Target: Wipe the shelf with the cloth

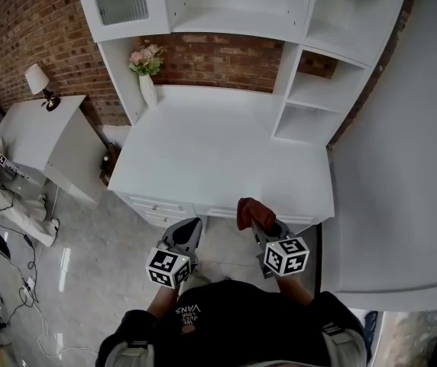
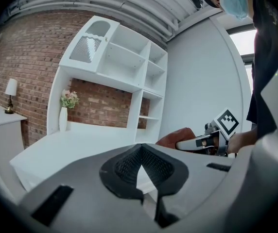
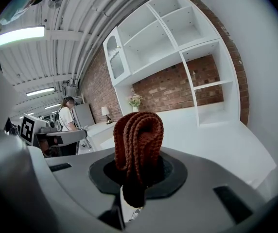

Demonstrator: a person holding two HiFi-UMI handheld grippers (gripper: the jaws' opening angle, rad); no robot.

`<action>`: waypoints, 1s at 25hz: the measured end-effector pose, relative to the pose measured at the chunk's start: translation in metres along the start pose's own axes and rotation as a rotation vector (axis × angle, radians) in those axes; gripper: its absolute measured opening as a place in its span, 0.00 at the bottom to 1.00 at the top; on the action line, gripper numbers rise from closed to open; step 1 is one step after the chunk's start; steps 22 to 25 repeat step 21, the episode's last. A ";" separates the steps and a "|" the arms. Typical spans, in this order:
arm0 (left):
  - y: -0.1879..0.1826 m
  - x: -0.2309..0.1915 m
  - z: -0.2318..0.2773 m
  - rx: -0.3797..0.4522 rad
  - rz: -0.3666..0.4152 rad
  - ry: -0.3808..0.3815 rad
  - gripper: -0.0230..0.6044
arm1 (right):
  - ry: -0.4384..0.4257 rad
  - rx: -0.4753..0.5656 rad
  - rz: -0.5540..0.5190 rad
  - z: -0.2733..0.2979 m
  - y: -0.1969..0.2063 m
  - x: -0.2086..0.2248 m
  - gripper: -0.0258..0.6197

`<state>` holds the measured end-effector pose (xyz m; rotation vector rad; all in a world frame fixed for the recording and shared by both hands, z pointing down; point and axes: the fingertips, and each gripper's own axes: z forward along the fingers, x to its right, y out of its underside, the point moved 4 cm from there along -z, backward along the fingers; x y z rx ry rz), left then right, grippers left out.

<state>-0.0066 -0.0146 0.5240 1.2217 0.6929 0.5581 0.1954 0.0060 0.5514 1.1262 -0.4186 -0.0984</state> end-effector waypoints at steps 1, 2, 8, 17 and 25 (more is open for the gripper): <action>0.001 0.000 -0.001 -0.001 0.000 -0.001 0.04 | -0.003 -0.001 -0.001 0.000 0.001 -0.001 0.14; 0.001 0.001 -0.001 -0.002 0.001 -0.002 0.04 | -0.005 -0.002 -0.002 0.000 0.001 -0.001 0.14; 0.000 0.005 0.000 -0.002 -0.001 0.002 0.04 | -0.013 -0.004 -0.008 -0.002 0.004 -0.002 0.14; 0.001 0.008 0.002 -0.010 -0.007 0.008 0.04 | -0.011 -0.008 -0.002 -0.003 0.005 0.000 0.14; -0.001 0.006 0.002 0.010 -0.023 0.008 0.04 | -0.016 -0.011 -0.003 0.000 0.005 -0.002 0.14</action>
